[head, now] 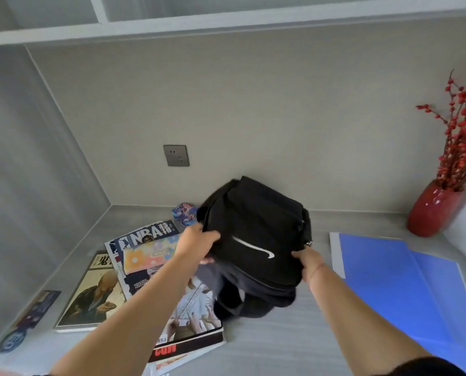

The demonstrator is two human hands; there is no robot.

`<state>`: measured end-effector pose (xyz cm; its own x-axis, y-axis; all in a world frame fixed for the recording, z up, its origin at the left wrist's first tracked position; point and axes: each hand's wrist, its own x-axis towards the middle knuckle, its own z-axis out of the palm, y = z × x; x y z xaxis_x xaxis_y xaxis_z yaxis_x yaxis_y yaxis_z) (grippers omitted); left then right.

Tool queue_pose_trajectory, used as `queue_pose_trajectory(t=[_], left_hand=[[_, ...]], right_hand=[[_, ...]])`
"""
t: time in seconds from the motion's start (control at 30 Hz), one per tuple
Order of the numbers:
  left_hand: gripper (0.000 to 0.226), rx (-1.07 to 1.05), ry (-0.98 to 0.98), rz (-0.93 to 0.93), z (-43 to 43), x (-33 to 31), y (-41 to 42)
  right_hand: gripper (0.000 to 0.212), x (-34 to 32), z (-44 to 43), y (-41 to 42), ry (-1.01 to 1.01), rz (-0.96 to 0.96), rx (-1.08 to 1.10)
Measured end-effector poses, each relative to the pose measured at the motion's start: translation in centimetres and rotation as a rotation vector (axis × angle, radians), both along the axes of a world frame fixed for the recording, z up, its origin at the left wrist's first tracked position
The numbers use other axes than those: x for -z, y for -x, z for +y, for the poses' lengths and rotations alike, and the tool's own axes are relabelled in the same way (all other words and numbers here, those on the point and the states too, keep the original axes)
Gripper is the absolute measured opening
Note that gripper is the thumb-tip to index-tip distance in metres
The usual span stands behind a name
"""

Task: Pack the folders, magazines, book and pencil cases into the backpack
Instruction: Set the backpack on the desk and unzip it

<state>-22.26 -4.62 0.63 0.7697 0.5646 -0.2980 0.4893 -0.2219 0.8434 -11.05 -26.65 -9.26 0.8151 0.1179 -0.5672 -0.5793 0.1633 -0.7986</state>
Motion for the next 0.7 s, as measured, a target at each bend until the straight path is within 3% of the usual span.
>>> queue_pose_trajectory(t=[0.2, 0.3, 0.4, 0.47, 0.53, 0.6, 0.7], left_hand=[[0.024, 0.242, 0.111, 0.377, -1.8, 8.8, 2.9], [0.036, 0.502, 0.154, 0.617, -3.4, 10.3, 3.9], [0.051, 0.725, -0.075, 0.767, -3.4, 9.6, 2.8], [0.056, 0.706, -0.444, 0.706, -2.9, 8.3, 0.9], [0.056, 0.621, -0.755, 0.591, -2.7, 6.5, -1.3], [0.047, 0.587, -0.807, 0.383, -3.0, 5.5, -4.0], [0.031, 0.623, -0.624, 0.116, -5.3, 4.6, -7.5]], right_hand=[[0.040, 2.6, -5.5, -0.7, 0.378, -0.083, -0.020], [0.034, 3.8, -7.2, 0.3, 0.511, -0.061, -0.002], [0.033, 4.5, -8.1, 0.3, 0.584, -0.035, 0.036], [0.027, 4.1, -8.0, -0.1, 0.618, -0.037, 0.095], [0.043, 3.5, -7.7, -0.7, 0.667, -0.094, 0.115], [0.061, 2.8, -7.5, -1.4, 0.714, -0.161, 0.095], [0.047, 2.4, -7.5, -1.9, 0.820, -0.232, -0.037]])
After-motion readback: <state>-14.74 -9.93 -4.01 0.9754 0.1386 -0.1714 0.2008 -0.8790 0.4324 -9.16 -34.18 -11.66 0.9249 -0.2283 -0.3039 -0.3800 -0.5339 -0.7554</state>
